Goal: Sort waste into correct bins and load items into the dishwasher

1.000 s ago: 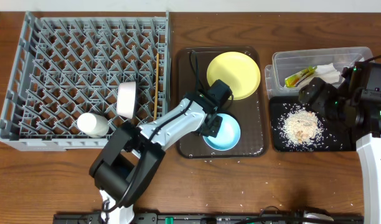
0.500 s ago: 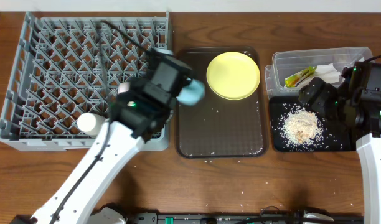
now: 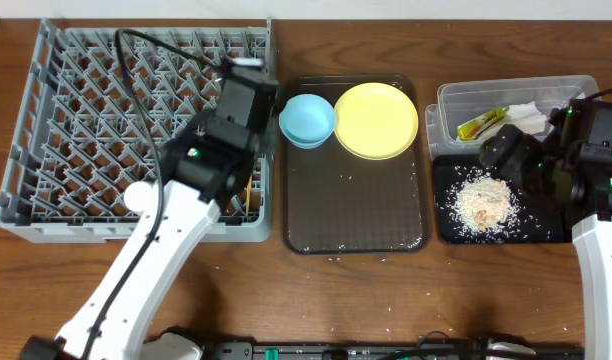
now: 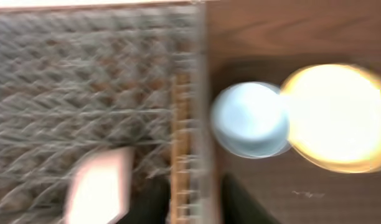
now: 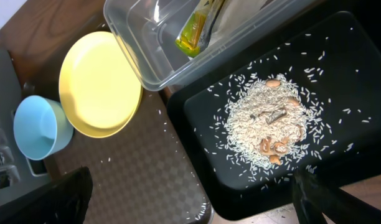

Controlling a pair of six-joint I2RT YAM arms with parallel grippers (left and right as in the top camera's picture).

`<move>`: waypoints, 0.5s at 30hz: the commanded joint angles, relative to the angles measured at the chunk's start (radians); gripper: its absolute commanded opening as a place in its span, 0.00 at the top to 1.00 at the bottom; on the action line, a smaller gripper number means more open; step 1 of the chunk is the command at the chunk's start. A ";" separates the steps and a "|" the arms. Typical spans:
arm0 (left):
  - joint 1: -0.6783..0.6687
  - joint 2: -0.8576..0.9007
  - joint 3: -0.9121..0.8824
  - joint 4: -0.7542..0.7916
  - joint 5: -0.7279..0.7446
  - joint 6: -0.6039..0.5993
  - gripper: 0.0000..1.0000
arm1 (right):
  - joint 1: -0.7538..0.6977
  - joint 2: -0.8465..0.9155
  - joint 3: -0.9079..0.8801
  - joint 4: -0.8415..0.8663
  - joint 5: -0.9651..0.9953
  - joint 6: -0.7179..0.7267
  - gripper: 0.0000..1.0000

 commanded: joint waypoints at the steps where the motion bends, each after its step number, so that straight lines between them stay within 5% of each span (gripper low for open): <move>1: -0.010 0.103 -0.019 0.091 0.243 -0.043 0.57 | -0.008 0.002 0.004 -0.002 -0.001 0.003 0.01; 3: -0.019 0.167 -0.019 0.152 0.243 -0.005 0.62 | -0.008 0.002 0.004 -0.002 -0.001 0.003 0.01; 5: -0.025 0.240 -0.019 0.225 0.243 0.026 0.90 | -0.008 0.002 0.004 -0.002 -0.001 0.003 0.01; 15: -0.031 0.543 -0.019 0.502 0.240 0.031 0.92 | -0.008 0.002 0.004 -0.002 -0.001 0.003 0.01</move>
